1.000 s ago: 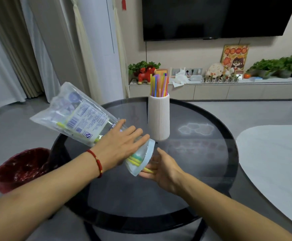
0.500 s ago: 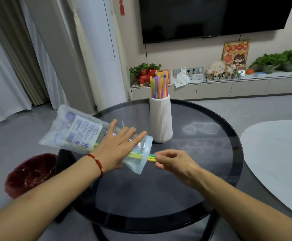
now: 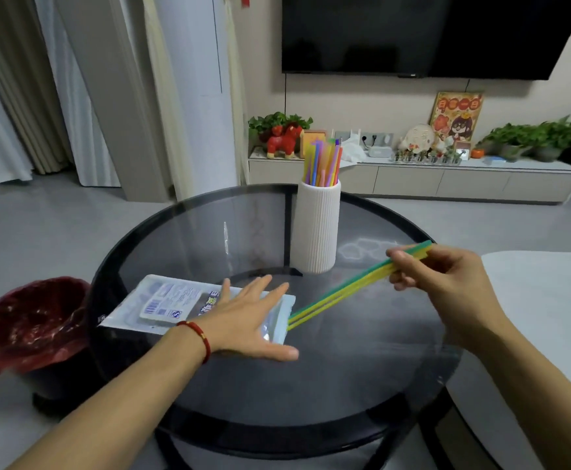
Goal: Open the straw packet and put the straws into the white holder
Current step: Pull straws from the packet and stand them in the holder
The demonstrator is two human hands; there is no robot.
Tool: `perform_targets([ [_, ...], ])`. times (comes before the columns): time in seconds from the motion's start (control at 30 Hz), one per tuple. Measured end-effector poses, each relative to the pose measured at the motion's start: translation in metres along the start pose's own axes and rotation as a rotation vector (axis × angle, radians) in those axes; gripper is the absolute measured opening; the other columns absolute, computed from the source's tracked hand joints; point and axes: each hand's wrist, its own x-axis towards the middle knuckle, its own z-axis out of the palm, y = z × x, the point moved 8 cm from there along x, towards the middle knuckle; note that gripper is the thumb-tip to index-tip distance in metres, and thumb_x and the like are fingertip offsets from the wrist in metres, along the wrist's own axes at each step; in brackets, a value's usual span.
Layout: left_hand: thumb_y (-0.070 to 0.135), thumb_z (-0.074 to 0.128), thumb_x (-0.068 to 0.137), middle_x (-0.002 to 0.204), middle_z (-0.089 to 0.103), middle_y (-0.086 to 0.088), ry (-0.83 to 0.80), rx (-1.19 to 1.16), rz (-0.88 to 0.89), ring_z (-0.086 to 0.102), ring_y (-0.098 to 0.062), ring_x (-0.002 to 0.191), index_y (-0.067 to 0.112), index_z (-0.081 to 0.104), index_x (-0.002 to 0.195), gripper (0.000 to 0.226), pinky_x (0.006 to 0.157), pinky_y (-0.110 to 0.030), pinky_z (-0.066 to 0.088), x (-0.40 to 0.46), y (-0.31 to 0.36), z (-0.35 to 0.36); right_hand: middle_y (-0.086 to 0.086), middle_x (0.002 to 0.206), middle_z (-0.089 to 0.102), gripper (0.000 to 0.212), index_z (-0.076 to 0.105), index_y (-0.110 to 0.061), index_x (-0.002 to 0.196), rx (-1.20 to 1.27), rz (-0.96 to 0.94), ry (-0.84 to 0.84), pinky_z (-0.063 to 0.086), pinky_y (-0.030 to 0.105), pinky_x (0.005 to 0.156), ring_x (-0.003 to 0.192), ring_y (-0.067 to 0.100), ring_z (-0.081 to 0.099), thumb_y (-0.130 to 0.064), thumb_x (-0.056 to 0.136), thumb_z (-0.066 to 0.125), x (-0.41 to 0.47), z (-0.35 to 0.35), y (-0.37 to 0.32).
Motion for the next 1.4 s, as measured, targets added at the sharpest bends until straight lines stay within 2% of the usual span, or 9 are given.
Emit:
perform_targets([
  [0.1,0.068,0.043,0.092,0.159,0.026,0.003,0.166,-0.081,0.177,0.019,-0.013,0.147,0.028,0.042,0.142,0.063,0.12,-0.06,0.003,0.007,0.046,-0.006,0.007,0.082,0.081,0.026,0.083,-0.021,0.095,-0.111,-0.146,-0.052,0.061,0.021,0.064,0.07,0.021,0.077,-0.042,0.082,0.077,-0.007,0.014,-0.039],
  [0.2,0.036,0.041,0.105,0.114,0.053,-0.002,0.347,-0.143,0.287,0.043,-0.02,0.103,0.013,0.058,0.103,0.029,0.104,-0.05,0.033,0.004,0.069,-0.012,0.011,0.074,0.076,0.03,0.082,-0.015,0.097,-0.058,-0.166,-0.057,0.061,0.022,0.061,0.06,0.018,0.07,-0.041,0.084,0.076,-0.004,0.027,-0.049],
  [0.3,0.033,0.041,0.106,0.101,0.054,-0.006,0.399,-0.214,0.284,0.045,-0.025,0.094,0.008,0.058,0.095,0.032,0.091,-0.045,0.038,0.004,0.074,-0.017,0.012,0.072,0.074,0.022,0.078,-0.013,0.098,-0.183,-0.075,-0.158,0.06,0.026,0.055,0.057,0.02,0.069,-0.033,0.088,0.074,-0.003,0.057,-0.027],
  [0.43,0.043,0.046,0.101,0.106,0.052,0.0,0.379,-0.167,0.263,0.046,-0.022,0.102,0.015,0.055,0.101,0.029,0.097,-0.042,0.037,0.008,0.07,-0.013,0.014,0.073,0.077,0.015,0.077,-0.009,0.092,-0.356,0.019,-0.271,0.065,0.04,0.069,0.065,0.025,0.076,-0.017,0.1,0.066,-0.004,0.081,0.006],
  [0.67,0.049,0.04,0.1,0.125,0.05,0.006,0.425,-0.074,0.076,0.04,-0.015,0.125,0.026,0.055,0.12,0.034,0.113,-0.044,0.025,0.0,0.009,-0.018,0.003,0.078,0.076,0.019,0.077,-0.016,0.095,-0.765,-0.066,-0.32,0.062,0.025,0.064,0.064,0.012,0.074,-0.02,0.104,0.06,0.016,0.07,0.003],
  [0.93,0.049,0.031,0.1,0.132,0.047,0.007,0.328,-0.012,-0.012,0.04,-0.016,0.129,0.029,0.047,0.129,0.039,0.118,-0.051,0.017,0.0,0.003,0.003,-0.003,0.077,0.075,0.021,0.075,-0.017,0.093,-0.869,-0.008,-0.363,0.063,0.022,0.067,0.066,0.007,0.075,-0.02,0.105,0.057,0.022,0.078,0.02],
  [1.07,0.049,0.027,0.101,0.132,0.046,0.007,0.324,0.012,-0.022,0.04,-0.016,0.129,0.029,0.045,0.132,0.041,0.118,-0.052,0.015,0.002,0.008,0.005,0.006,0.08,0.08,0.023,0.078,-0.013,0.093,-0.653,-0.042,-0.186,0.066,0.037,0.077,0.069,0.016,0.078,-0.02,0.104,0.059,0.029,0.063,0.0],
  [1.23,0.049,0.027,0.1,0.137,0.046,0.004,0.332,0.009,-0.036,0.04,-0.018,0.131,0.028,0.044,0.135,0.043,0.119,-0.055,0.013,0.003,0.011,0.004,0.016,0.083,0.079,0.02,0.079,-0.01,0.088,-0.1,-0.167,0.191,0.066,0.032,0.073,0.074,0.026,0.078,-0.016,0.099,0.064,0.074,0.037,-0.074],
  [1.4,0.048,0.027,0.101,0.14,0.044,0.001,0.316,0.008,-0.048,0.037,-0.02,0.134,0.027,0.041,0.139,0.045,0.121,-0.055,0.009,0.003,0.011,0.002,0.015,0.089,0.077,0.02,0.076,-0.01,0.085,-0.22,-0.227,0.282,0.065,0.046,0.079,0.079,0.033,0.079,-0.011,0.099,0.061,0.123,0.043,-0.118],
])
